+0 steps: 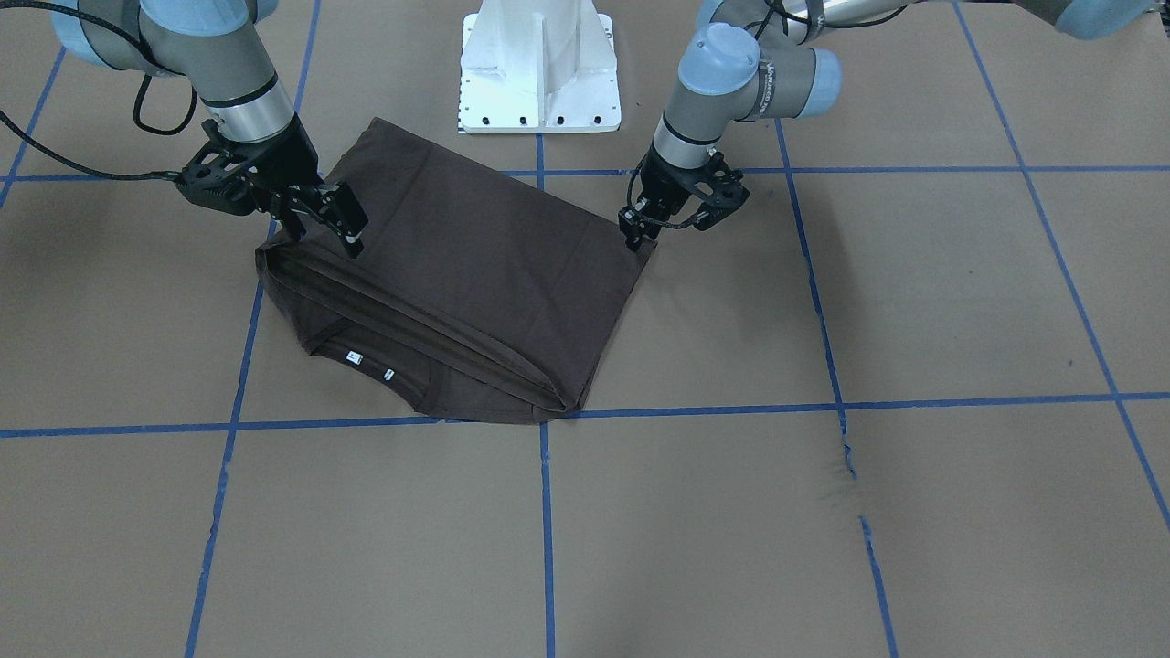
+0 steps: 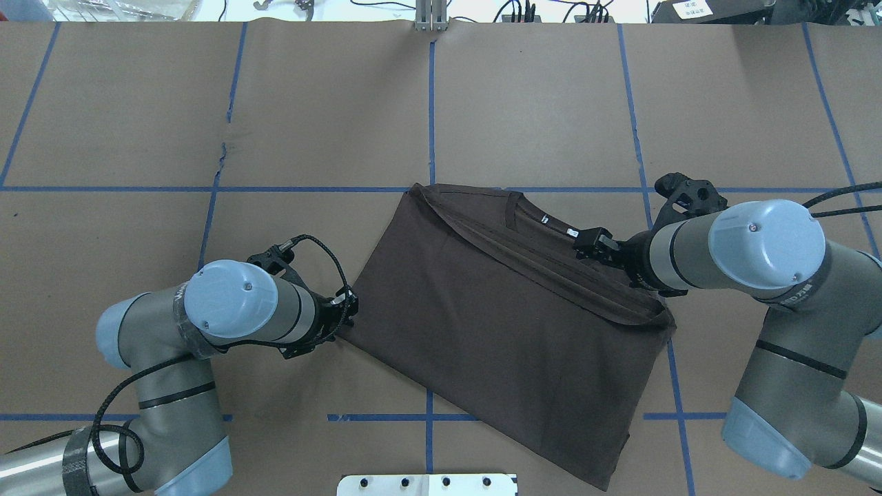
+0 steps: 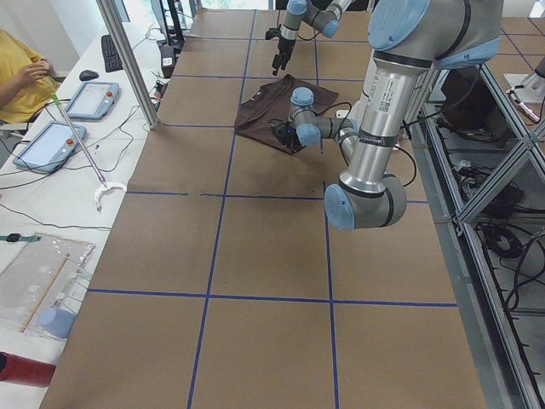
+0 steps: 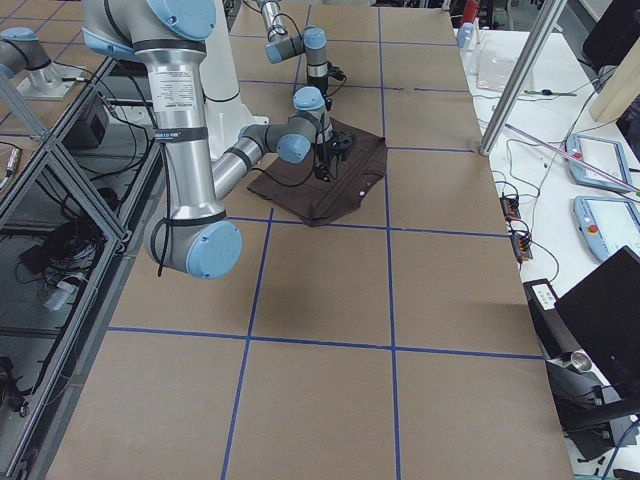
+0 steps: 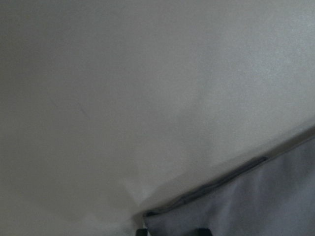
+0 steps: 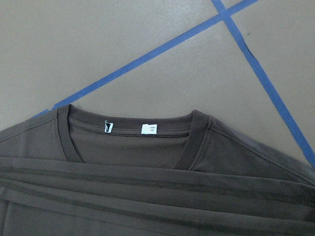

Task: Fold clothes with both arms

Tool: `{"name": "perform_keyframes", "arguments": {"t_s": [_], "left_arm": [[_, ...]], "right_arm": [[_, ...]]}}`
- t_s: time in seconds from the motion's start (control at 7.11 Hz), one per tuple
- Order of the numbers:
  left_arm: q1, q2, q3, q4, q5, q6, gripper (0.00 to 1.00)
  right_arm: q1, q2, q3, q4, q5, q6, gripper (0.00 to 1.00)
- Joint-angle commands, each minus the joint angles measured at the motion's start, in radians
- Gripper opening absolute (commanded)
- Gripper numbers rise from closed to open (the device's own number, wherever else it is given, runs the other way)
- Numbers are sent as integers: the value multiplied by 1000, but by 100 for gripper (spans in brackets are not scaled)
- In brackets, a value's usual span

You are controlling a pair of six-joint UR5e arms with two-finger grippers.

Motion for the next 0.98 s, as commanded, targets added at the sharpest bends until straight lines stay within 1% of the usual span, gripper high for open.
{"name": "perform_keyframes", "arguments": {"t_s": [0.0, 0.42, 0.56, 0.84], "left_arm": [[-1, 0, 3, 1, 8, 0, 30], [-1, 2, -3, 17, 18, 0, 31], [1, -1, -3, 42, 19, 2, 39], [2, -10, -9, 71, 19, 2, 41]], "right_arm": [[4, 0, 0, 0, 0, 0, 100], [5, 0, 0, 0, 0, 0, 100], [5, 0, -1, 0, 2, 0, 100], [5, 0, 0, 0, 2, 0, 100]]}}
